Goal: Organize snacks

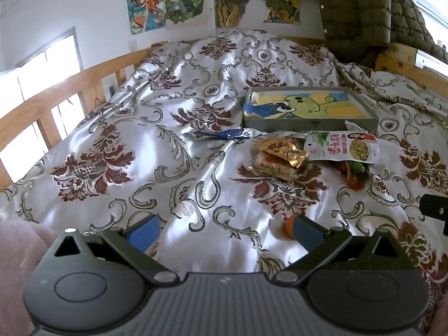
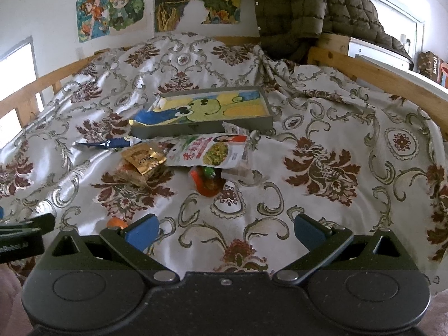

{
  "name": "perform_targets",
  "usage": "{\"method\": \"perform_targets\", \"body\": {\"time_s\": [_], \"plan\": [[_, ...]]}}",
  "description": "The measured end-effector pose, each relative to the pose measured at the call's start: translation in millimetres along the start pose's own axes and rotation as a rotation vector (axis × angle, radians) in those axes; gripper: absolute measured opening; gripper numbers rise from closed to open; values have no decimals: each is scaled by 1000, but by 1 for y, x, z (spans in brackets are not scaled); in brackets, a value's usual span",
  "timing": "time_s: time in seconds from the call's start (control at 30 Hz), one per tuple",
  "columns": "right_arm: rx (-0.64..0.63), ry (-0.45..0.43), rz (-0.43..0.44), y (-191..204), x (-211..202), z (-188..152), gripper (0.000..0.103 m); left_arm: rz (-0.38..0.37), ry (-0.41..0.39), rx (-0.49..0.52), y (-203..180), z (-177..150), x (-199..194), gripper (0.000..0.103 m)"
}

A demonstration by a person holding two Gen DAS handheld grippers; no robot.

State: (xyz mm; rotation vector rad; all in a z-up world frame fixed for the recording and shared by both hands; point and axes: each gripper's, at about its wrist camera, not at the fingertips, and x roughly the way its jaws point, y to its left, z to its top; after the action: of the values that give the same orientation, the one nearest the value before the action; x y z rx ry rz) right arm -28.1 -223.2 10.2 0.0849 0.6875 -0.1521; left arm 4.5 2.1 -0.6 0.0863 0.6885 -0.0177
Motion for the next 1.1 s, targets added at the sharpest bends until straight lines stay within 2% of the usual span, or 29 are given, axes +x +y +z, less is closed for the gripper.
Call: {"method": "perform_targets", "body": {"time_s": [0.23, 0.37, 0.5, 0.77, 0.9, 1.1], "plan": [[43, 5, 32, -8, 1, 11, 102, -25, 33, 8, -1, 7, 8, 103], [5, -3, 35, -9, 6, 24, 102, -52, 46, 17, -1, 13, 14, 103], [-49, -1, 79, -11, 18, 38, 102, -98, 64, 53, -6, 19, 22, 103], [-105, 52, 183, -16, 58, 59, 102, -239, 145, 208, -31, 28, 52, 103], [-104, 86, 219, -17, 80, 63, 102, -273, 196, 255, -45, 26, 72, 103], [-96, 154, 306, -17, 107, 64, 102, -311, 269, 272, -58, 19, 96, 103]]}}
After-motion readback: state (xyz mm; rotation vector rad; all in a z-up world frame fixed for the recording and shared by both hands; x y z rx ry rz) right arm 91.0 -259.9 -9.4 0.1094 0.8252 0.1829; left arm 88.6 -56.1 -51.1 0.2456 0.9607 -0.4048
